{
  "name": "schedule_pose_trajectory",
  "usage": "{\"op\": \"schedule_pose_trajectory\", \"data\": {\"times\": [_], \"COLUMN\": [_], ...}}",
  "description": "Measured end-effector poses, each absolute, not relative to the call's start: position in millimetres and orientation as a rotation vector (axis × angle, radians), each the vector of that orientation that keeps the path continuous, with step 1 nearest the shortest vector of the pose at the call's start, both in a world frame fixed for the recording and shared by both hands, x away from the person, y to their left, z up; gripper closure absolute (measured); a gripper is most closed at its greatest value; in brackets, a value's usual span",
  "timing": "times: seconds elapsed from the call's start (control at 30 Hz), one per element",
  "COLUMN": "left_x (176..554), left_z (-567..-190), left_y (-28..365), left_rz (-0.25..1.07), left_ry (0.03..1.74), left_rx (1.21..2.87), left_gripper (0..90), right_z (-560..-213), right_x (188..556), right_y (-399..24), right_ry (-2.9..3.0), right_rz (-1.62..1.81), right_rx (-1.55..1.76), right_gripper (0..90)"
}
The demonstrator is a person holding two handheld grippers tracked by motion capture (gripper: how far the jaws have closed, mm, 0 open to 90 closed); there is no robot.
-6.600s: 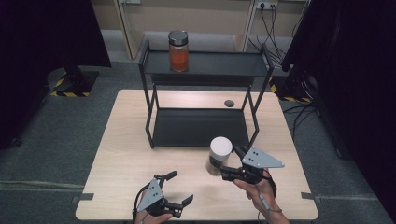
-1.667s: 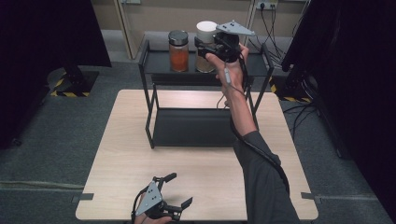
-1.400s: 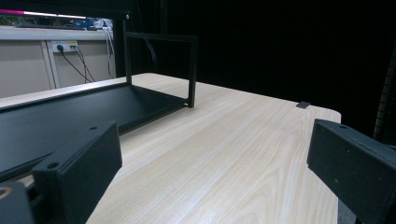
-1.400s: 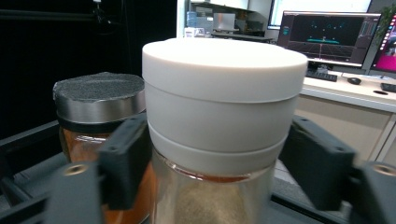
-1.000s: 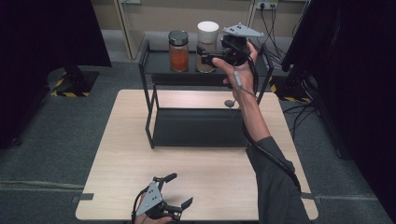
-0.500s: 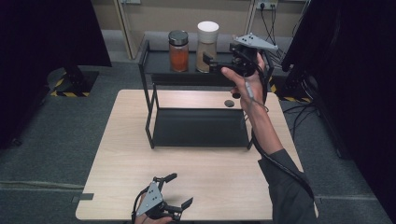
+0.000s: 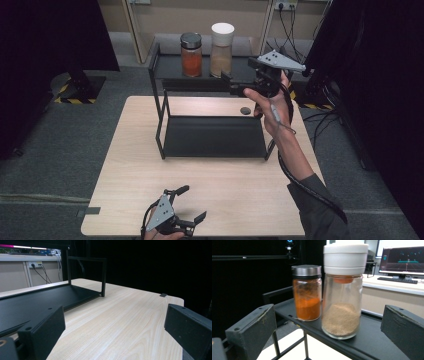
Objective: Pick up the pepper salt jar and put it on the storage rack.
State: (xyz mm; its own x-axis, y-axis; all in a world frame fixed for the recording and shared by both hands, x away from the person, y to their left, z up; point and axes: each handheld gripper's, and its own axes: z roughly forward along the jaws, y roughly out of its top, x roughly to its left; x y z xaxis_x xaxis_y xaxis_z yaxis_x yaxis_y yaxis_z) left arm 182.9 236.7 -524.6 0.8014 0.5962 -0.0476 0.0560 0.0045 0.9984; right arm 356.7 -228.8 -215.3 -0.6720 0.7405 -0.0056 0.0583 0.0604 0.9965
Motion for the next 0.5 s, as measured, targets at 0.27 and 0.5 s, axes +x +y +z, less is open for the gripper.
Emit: {"op": "schedule_pose_trajectory", "data": {"times": [0.27, 0.5], "left_x": [183, 183], "left_z": [-525, -525], "left_y": [236, 236], "left_rz": [0.455, 0.459], "left_ry": [0.545, 0.547], "left_rx": [1.524, 1.525], "left_gripper": [2.6, 2.6], "right_z": [-227, -239], "right_x": [340, 330], "right_y": [-235, -238], "right_ry": [1.837, 1.85], "right_rz": [1.694, 1.722], "right_rx": [0.733, 0.706], "right_gripper": [0.3, 0.3]}}
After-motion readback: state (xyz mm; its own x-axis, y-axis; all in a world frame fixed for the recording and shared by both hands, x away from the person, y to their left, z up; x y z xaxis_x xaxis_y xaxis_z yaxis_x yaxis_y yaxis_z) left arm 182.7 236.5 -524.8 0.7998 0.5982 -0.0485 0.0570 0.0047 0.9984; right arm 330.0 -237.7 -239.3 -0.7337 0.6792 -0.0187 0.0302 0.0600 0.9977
